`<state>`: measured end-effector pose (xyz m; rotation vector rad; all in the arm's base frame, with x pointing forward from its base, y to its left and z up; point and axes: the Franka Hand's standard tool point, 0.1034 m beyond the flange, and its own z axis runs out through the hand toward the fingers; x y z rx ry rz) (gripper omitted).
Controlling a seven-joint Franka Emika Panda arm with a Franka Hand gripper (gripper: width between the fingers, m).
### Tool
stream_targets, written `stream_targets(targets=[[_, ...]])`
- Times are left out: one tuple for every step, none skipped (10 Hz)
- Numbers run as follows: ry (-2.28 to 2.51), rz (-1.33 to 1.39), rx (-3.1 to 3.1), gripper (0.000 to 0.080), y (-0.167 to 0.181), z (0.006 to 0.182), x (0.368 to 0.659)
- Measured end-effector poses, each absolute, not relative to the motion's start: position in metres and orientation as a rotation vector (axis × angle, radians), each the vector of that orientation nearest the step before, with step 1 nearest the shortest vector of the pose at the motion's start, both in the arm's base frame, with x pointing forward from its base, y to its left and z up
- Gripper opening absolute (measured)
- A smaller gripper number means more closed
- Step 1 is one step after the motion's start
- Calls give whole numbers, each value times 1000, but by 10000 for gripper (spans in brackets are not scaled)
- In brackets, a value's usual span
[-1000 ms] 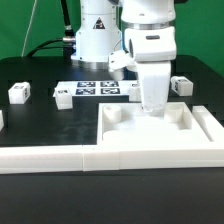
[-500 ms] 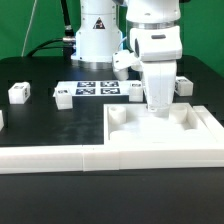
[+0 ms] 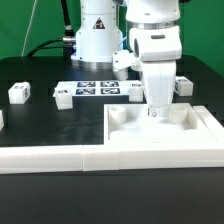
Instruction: Assemble one leg
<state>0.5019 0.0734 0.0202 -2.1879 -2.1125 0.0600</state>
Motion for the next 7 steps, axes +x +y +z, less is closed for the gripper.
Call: stream_targets(targets=[[-2112, 60, -2188, 629, 73, 20, 502], [-2112, 60, -2188, 645, 73, 20, 502], [-2112, 60, -2188, 648, 73, 20, 502], [-2112, 60, -2189, 648, 73, 20, 502], [-2101, 59, -2201, 648, 74, 22, 501], [-2086, 67, -2229, 648, 77, 30, 492], [-2067, 72, -2260, 648, 82, 42, 481]])
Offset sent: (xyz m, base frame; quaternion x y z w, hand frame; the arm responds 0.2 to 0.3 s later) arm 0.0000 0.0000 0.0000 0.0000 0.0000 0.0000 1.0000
